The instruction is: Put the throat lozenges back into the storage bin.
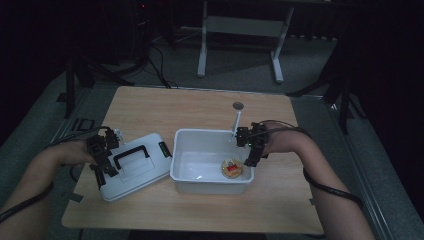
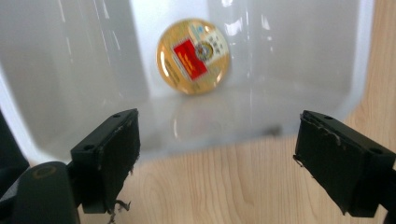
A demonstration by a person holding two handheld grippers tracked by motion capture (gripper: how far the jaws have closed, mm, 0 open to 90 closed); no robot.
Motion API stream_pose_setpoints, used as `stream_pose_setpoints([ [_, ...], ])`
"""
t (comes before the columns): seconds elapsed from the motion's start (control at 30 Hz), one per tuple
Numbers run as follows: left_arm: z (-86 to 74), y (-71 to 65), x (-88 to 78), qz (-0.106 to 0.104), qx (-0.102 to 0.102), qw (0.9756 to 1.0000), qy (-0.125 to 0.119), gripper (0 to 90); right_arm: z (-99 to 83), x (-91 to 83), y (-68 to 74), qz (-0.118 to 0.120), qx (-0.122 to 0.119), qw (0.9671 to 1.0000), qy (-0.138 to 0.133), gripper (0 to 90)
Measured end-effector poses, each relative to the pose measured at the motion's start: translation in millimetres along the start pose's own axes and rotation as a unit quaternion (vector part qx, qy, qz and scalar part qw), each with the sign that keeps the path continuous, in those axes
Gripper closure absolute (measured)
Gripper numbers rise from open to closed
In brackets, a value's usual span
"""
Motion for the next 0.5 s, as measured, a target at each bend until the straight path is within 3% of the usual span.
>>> stream_pose_setpoints([
  [0.27,0.1,-2.1,0.9,0.009,0.005,0.9999,0.003,13.4,-34.1,-4.7,-0.5,-0.004,0.027,0.9996,-0.002,13.8],
  [0.5,-0.9,-0.3,0.4,0.009,-0.011,0.9999,0.001,16.5,-72.0,-1.0,0.9,0.0,0.061,0.9981,-0.007,14.2],
])
Point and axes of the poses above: each handheld gripper's, and its own axes: x roughly forward along the jaws, z roughly out of its top, y roughly to its left, the point moved 3 cm from there along x, roughly forward along the jaws, and after that the axes turned 3 degrees about -x, right-handed, at the moved point
